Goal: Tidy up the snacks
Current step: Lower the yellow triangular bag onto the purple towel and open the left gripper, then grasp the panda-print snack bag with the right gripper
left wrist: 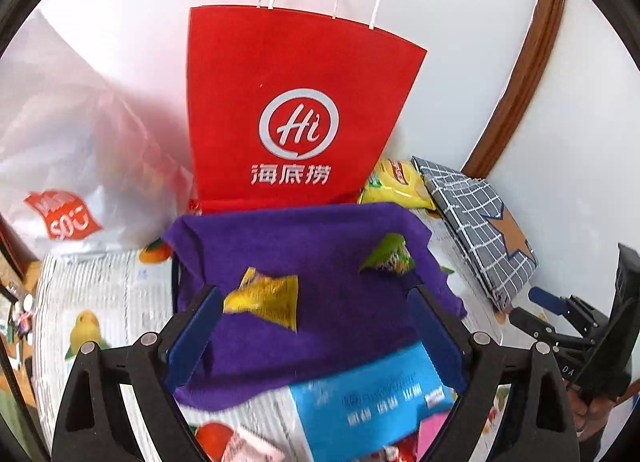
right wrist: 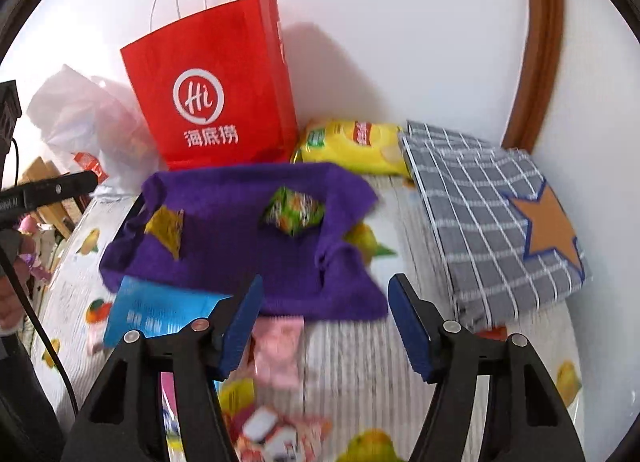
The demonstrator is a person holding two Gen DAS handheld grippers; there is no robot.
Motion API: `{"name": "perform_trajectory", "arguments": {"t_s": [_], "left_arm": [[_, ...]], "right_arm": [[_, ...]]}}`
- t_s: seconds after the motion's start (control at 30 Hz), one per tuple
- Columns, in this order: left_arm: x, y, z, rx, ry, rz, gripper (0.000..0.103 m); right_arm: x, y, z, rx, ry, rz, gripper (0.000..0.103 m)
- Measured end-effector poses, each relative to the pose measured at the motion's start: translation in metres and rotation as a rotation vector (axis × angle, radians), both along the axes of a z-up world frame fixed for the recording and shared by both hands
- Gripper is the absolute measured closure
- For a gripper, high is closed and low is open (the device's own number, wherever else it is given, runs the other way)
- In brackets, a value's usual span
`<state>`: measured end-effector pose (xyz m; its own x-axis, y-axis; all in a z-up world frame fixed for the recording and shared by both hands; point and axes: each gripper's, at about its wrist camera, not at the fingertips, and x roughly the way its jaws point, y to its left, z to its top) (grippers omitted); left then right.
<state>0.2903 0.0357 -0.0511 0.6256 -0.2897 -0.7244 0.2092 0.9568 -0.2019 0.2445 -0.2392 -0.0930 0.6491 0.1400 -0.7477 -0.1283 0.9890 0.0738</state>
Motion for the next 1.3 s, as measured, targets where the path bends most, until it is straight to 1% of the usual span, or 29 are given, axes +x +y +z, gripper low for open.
{"name": "perform_trajectory", "arguments": {"t_s": [0.1, 0.2, 0.3, 0.43, 0.57, 0.67, 0.77, 0.87, 0.93, 1.07, 1.17, 1.2, 1.3], "left_arm": [[-0.019, 0.003, 0.003, -0.015, -0.007, 0.0, 0.01], [-0.033, 0.001, 0.003, -0.015, -0.002, 0.007, 0.01], [-0.046, -0.002, 0.004, -0.014, -0.002, 0.009, 0.01], [-0.058, -0.002, 0.002, -0.041, 0.017, 0.004, 0.01], [-0.07, 0.001, 0.002, -0.022, 0.02, 0.018, 0.01], [-0.077, 0.008, 0.002, -0.012, 0.018, 0.032, 0.01], [-0.084, 0.015, -0.001, -0.002, 0.021, 0.048, 0.009], [-0.092, 0.023, -0.007, 0.015, 0.026, 0.065, 0.009], [-0.095, 0.03, -0.013, 0.024, 0.036, 0.083, 0.009], [-0.1, 0.048, -0.029, 0.039, 0.072, 0.131, 0.009], [-0.103, 0.06, -0.041, 0.048, 0.103, 0.171, 0.009], [-0.103, 0.063, -0.045, 0.049, 0.113, 0.183, 0.009], [-0.103, 0.067, -0.058, 0.06, 0.147, 0.214, 0.009]], "right_arm": [[-0.02, -0.011, -0.009, 0.042, 0.015, -0.016, 0.038], [-0.036, -0.013, -0.02, 0.07, 0.046, 0.018, 0.038], [-0.055, -0.01, -0.025, 0.055, 0.037, 0.044, 0.038], [-0.072, -0.007, -0.028, 0.066, 0.047, 0.079, 0.038], [-0.086, -0.001, -0.032, 0.051, 0.045, 0.132, 0.038], [-0.095, 0.005, -0.041, 0.045, 0.06, 0.176, 0.038], [-0.101, 0.014, -0.052, 0.006, 0.065, 0.207, 0.038], [-0.1, 0.019, -0.068, -0.04, 0.079, 0.201, 0.038], [-0.095, 0.02, -0.075, -0.045, 0.089, 0.189, 0.038], [-0.082, 0.018, -0.084, -0.003, 0.089, 0.182, 0.038], [-0.072, 0.02, -0.092, 0.009, 0.103, 0.186, 0.038], [-0.07, 0.021, -0.094, 0.014, 0.107, 0.188, 0.045], [-0.069, 0.018, -0.092, 0.036, 0.089, 0.187, 0.054]]}}
